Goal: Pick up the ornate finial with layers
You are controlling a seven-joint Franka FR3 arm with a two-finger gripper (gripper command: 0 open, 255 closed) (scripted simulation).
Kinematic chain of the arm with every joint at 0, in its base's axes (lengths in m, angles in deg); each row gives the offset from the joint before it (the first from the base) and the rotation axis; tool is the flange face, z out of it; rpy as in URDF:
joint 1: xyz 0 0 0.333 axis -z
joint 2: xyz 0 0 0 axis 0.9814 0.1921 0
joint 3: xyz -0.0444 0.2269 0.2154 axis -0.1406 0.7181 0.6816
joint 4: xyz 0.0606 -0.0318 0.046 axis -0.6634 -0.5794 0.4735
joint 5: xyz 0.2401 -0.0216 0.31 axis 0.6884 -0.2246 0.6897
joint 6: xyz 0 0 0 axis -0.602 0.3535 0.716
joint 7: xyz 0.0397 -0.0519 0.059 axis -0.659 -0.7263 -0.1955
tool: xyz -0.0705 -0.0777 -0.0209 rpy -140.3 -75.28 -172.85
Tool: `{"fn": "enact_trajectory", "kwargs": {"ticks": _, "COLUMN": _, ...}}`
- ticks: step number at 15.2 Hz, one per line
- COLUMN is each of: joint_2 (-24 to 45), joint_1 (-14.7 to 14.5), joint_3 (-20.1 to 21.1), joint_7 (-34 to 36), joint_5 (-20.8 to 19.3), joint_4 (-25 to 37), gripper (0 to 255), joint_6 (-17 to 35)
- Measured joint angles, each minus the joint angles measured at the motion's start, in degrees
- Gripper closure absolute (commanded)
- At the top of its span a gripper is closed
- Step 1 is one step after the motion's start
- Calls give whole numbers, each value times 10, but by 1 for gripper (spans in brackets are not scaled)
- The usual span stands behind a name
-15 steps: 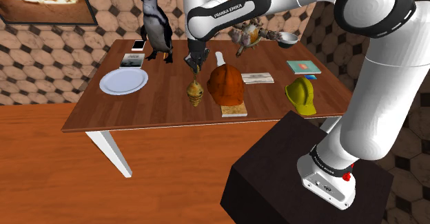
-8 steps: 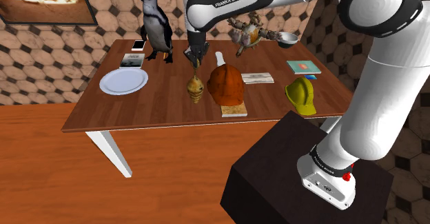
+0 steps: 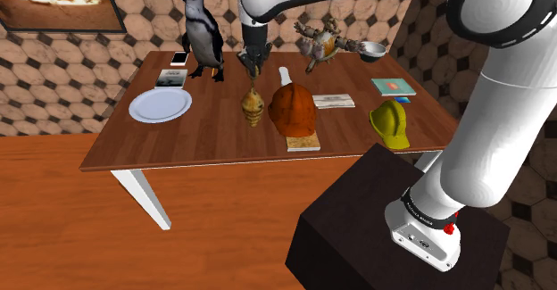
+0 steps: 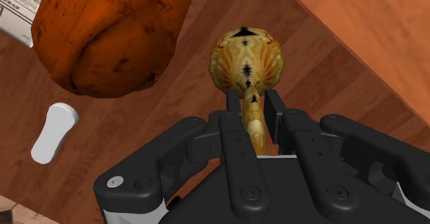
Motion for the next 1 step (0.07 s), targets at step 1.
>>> {"fn": "enact_trajectory", "kwargs": {"ticks": 1, "joint_2": 0, "joint_1": 0, "joint_3": 0, "joint_7": 0, "joint_5": 0, "joint_4": 4, "gripper": 255, "joint_6": -4}}
